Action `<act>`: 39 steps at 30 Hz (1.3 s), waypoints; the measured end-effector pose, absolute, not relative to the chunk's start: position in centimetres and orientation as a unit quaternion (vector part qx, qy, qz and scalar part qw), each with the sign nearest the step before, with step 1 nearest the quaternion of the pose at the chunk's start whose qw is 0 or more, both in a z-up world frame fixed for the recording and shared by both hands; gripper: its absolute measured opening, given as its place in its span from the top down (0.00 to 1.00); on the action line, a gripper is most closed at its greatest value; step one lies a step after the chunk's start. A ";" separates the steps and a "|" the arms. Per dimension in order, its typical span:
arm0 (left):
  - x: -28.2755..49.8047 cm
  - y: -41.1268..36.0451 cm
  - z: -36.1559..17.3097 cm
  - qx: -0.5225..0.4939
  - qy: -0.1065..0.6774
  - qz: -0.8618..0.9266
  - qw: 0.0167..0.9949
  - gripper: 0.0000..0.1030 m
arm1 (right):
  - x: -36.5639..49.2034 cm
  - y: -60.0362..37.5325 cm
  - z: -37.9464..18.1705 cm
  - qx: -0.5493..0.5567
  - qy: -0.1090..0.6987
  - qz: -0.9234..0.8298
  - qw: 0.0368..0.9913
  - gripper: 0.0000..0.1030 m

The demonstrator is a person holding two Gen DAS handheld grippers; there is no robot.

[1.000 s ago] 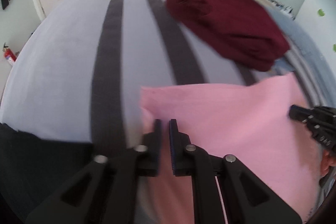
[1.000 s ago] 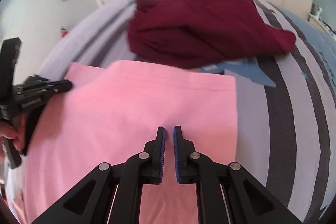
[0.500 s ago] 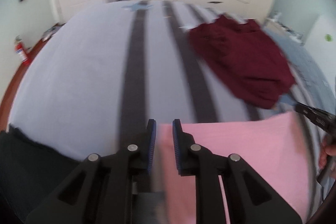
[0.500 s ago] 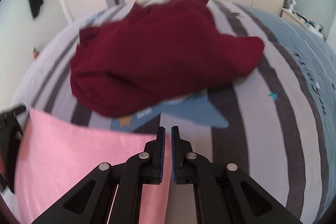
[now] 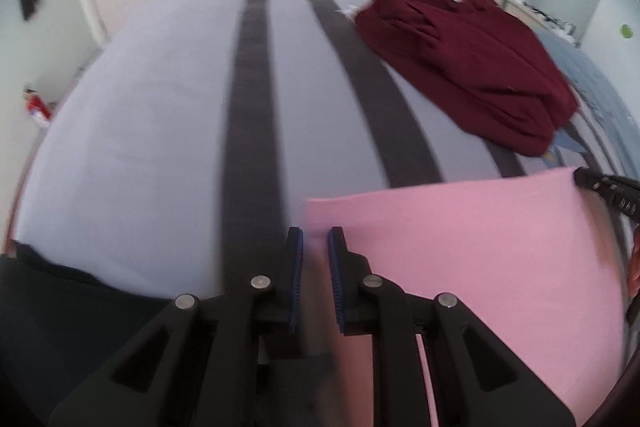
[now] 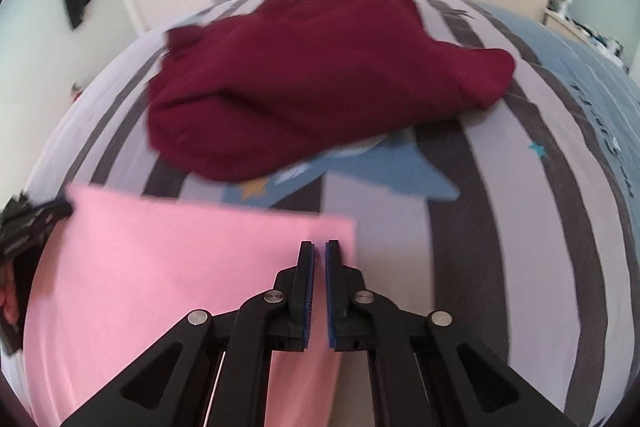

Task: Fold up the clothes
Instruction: 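Smooth the folded pink shirt flat with both grippers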

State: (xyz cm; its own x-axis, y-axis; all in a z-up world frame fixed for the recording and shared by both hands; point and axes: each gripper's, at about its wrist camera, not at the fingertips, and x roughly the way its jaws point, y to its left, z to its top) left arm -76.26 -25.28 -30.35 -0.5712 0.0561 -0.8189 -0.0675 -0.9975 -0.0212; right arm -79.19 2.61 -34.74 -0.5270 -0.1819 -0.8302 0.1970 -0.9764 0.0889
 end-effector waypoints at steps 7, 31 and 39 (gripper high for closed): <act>-71.8 -26.0 -27.3 -0.438 -0.005 0.896 0.067 0.88 | -78.8 3.7 -31.5 0.448 -0.020 -0.887 0.112 0.92; -60.5 -26.3 -27.5 -0.465 0.044 0.882 0.062 0.87 | -62.2 6.3 -34.1 0.459 0.018 -0.882 0.108 0.91; -54.4 -21.3 -26.6 -0.466 0.010 0.876 0.126 0.87 | -54.7 3.1 -31.6 0.440 0.014 -0.879 0.185 0.91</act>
